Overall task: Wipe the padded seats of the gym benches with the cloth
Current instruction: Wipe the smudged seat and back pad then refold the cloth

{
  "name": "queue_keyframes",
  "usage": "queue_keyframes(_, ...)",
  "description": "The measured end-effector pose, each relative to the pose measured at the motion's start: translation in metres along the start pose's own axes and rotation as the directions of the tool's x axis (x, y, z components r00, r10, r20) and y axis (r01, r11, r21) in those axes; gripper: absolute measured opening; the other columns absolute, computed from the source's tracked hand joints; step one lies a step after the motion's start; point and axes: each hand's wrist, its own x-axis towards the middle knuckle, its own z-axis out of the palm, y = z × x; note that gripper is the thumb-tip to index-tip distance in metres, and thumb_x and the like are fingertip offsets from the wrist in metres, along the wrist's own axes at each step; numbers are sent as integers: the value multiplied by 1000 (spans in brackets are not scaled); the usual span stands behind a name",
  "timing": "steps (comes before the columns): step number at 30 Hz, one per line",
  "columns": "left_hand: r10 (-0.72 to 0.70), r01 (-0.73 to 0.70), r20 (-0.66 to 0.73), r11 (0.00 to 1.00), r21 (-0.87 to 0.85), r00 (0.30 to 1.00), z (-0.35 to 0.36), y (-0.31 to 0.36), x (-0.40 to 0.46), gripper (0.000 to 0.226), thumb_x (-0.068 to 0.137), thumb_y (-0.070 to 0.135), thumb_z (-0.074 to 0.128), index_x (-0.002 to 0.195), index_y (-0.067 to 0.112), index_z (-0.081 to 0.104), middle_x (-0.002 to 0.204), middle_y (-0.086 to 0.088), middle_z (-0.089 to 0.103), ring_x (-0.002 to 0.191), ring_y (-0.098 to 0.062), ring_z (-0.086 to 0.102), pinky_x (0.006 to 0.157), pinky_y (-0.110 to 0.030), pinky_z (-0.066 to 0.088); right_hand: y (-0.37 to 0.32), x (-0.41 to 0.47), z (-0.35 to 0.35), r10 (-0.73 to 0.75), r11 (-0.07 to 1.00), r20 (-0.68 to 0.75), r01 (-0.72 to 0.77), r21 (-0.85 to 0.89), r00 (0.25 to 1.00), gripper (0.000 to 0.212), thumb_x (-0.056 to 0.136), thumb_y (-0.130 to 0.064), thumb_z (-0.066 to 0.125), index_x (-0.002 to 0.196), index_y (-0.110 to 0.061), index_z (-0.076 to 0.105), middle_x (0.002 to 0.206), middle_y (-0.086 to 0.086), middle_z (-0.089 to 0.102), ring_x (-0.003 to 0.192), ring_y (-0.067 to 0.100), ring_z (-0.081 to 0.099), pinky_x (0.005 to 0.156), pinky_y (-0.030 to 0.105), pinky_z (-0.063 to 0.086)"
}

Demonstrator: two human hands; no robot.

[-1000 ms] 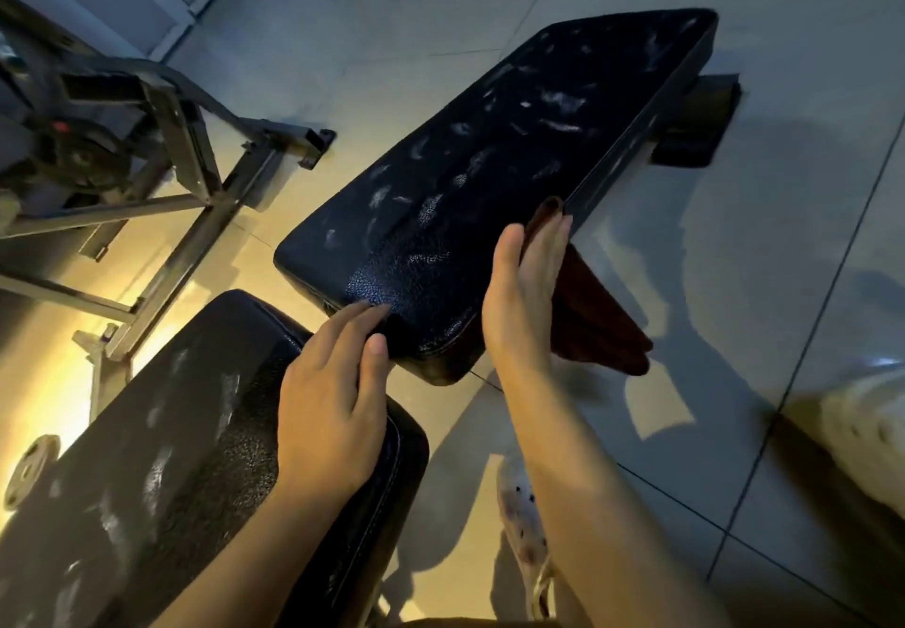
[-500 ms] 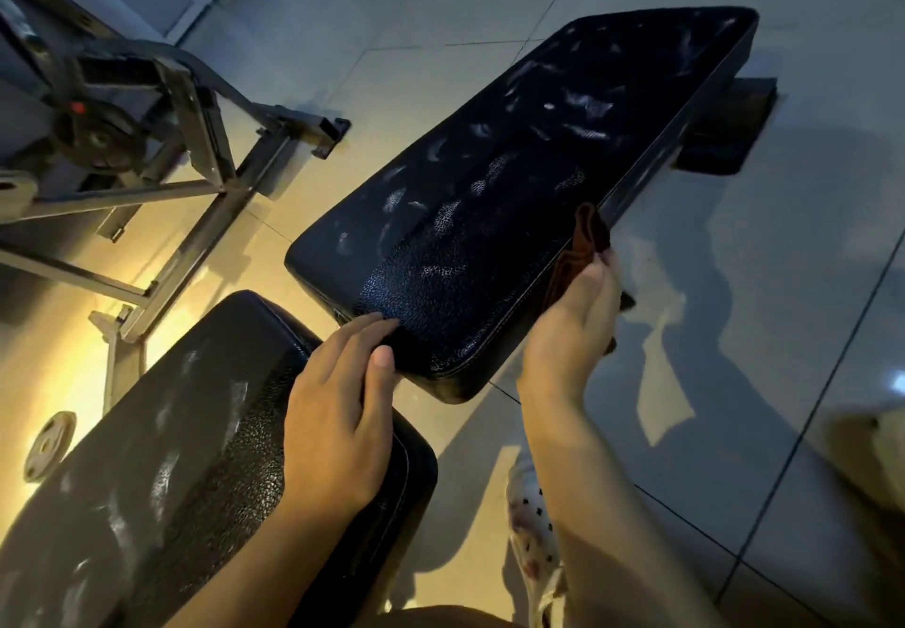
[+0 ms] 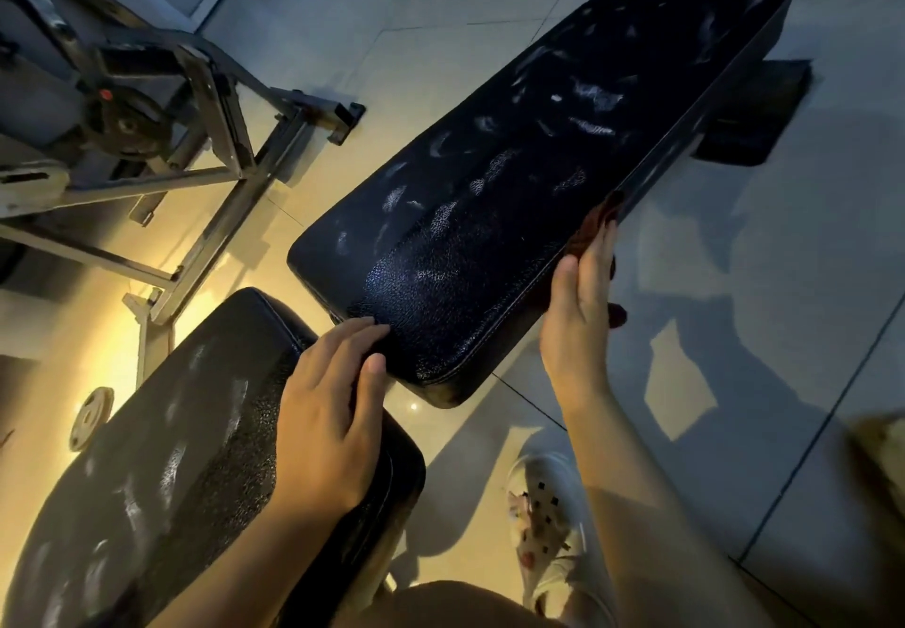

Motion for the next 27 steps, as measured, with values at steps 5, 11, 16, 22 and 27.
queue_keyframes(5, 156, -168, 76, 968, 187, 985, -7, 11, 2, 45, 103, 39, 30, 134, 17, 54, 133, 1, 54, 126, -23, 49, 104, -37, 32, -11, 75, -12, 100, 994, -114, -105, -35, 988, 54, 108, -30, 20, 156, -12, 4, 164, 7, -1, 151, 18, -1, 121, 31, 0)
queue_keyframes(11, 274, -288, 98, 938, 195, 957, 20, 54, 55, 44, 100, 42, 35, 139, 21, 44, 138, -1, 46, 130, -20, 42, 107, -31, 21, 2, 39, -9, 53, 999, -55, -53, -2, 997, 60, 106, -41, 25, 157, -19, 4, 165, 4, 7, 151, 15, 7, 122, 47, 13)
queue_keyframes(16, 322, -352, 144, 872, 339, 936, 48, 59, 60, 50, 97, 47, 38, 140, 22, 43, 144, -5, 44, 140, -24, 32, 117, -37, 10, 0, 1, 6, 11, 996, -4, -11, 92, 1000, 59, 102, -49, 24, 154, -33, 5, 164, 0, 11, 151, 18, 10, 120, 51, 20)
queue_keyframes(22, 349, -334, 9, 890, 311, 937, 53, 57, 61, 42, 94, 39, 43, 131, 20, 48, 133, -8, 56, 133, -25, 41, 114, -40, 18, -9, 115, -30, 150, 989, -105, -149, 19, 983, 60, 106, -43, 17, 156, -17, -1, 165, 0, -3, 150, 11, -2, 124, 38, 1)
queue_keyframes(27, 350, -347, 49, 882, 317, 935, 57, 54, 64, 42, 95, 38, 42, 131, 19, 48, 134, -9, 57, 133, -26, 41, 112, -44, 22, 4, 182, -51, 176, 984, -182, -179, -2, 968, 59, 108, -36, 21, 155, -7, 2, 164, 8, 2, 151, 17, 4, 122, 31, 2)
